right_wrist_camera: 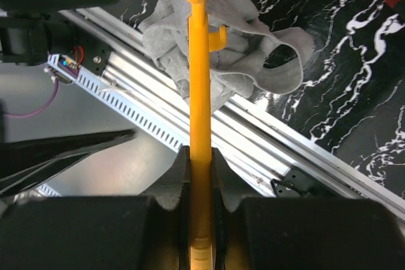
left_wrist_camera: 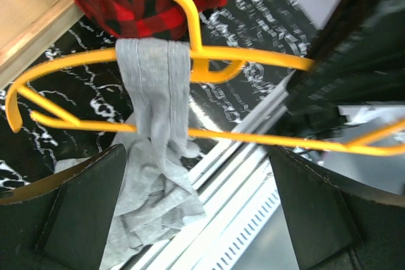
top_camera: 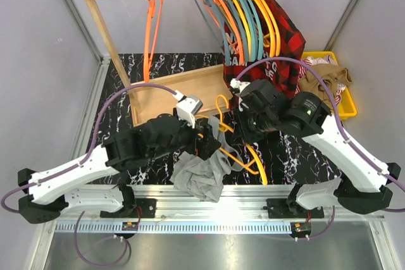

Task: Remove the tank top from the hanger

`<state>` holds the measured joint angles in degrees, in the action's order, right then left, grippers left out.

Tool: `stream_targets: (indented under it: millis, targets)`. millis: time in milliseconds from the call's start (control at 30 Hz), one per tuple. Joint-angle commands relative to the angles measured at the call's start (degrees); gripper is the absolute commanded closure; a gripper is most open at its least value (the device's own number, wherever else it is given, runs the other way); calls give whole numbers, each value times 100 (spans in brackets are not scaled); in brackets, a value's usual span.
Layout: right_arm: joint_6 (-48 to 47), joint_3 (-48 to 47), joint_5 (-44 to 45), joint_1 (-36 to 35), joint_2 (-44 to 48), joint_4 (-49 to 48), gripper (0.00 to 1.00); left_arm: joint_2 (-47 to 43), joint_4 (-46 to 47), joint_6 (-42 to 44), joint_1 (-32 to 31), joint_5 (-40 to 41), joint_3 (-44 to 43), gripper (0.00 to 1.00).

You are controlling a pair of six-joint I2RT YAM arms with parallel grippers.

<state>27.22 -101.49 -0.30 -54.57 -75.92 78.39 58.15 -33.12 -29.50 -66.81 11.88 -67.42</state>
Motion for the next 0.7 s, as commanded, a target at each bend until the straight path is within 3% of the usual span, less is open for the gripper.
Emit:
stream_targets:
  millis: [0,333,400,533,567,667]
  targets:
    - [160,-160,-357,-116,33,467,100,126,403,277,-34,490,36,1]
    - [213,-29,-718,-168,305,282,100,592,236,462,-34,895,9,2]
    - [231,-2,-717,-151,341,265,100,583,315,506,-8,738,62,15]
    - [292,41,-648,-168,472,264,100,443,342,375,62,613,185,93]
    - [318,59,-621,-160,499,273,100,391,307,366,71,657,237,100]
    - [336,226,-568,-168,613,308,100,153,219,304,89,623,291,100]
